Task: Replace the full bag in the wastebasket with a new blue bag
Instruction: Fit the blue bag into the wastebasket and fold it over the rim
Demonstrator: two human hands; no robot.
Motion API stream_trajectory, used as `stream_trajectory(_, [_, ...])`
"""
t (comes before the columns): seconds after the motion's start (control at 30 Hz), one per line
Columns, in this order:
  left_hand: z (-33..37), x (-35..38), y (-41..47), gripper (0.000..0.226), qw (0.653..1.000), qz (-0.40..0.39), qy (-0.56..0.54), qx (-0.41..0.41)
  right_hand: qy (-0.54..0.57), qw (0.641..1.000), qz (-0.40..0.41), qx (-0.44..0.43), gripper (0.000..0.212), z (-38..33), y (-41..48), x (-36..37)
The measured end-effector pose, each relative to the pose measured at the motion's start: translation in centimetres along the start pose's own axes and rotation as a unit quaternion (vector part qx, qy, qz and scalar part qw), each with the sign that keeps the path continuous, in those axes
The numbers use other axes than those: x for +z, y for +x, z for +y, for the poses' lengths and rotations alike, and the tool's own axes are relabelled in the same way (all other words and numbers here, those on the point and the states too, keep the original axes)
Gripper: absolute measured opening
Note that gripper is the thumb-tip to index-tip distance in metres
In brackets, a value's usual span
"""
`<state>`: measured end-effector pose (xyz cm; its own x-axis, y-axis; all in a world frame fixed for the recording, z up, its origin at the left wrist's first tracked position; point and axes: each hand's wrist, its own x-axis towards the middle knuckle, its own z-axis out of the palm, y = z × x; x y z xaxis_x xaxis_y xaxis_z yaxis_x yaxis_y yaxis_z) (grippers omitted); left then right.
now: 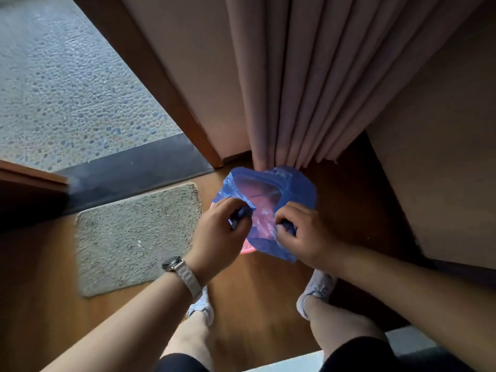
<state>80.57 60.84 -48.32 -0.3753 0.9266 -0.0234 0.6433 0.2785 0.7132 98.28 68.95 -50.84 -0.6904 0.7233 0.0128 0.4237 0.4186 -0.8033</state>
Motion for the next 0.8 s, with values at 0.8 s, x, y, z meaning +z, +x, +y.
stream_trajectory(0.8, [-12.2, 7.4, -13.0, 0.011, 0.981, 0.113, -0.150, 0.041, 0.053, 0.989, 0.073, -0.120, 0.014, 2.0, -8.1, 16.1])
